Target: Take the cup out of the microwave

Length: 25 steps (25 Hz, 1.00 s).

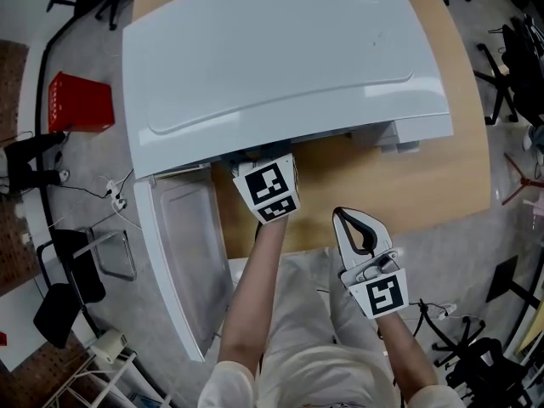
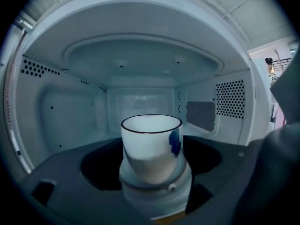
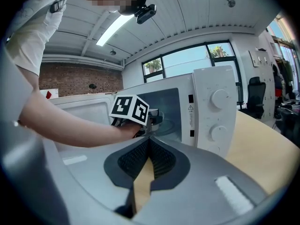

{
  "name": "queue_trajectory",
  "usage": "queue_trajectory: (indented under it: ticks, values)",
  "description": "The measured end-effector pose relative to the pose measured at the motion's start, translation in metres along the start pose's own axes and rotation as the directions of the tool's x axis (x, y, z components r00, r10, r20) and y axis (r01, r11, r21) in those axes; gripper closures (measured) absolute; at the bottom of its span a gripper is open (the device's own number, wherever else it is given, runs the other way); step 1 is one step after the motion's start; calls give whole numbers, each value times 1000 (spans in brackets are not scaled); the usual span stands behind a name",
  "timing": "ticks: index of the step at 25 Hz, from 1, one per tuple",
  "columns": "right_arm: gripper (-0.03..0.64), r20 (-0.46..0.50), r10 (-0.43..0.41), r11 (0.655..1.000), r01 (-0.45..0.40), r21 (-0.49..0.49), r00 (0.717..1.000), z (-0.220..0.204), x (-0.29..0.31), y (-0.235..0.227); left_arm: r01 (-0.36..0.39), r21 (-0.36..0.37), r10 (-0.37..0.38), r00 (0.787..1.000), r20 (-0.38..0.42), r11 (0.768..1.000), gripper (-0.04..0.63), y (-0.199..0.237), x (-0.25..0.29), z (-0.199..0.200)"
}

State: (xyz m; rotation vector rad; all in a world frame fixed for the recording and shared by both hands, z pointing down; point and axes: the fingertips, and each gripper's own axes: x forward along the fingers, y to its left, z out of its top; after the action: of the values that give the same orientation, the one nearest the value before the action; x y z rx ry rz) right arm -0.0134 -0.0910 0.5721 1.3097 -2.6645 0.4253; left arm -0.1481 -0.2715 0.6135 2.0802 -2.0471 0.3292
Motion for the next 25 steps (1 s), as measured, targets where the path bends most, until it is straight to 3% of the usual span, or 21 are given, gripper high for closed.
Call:
queue_trajectory:
  ticks: [13, 18, 25]
  values:
    - [611, -3, -17, 1000, 17, -14, 1000, 4, -4, -9, 28, 46, -28, 1000, 0, 999, 213, -5, -6, 2]
    - [611, -66, -17, 998, 13, -58, 998, -4, -10, -9, 51, 35, -51, 999, 1, 998, 213, -9, -27, 3]
    - [611, -50, -55, 997, 52, -61, 997, 16, -30, -10, 66, 28, -65, 997, -31, 997, 213, -22, -84, 1]
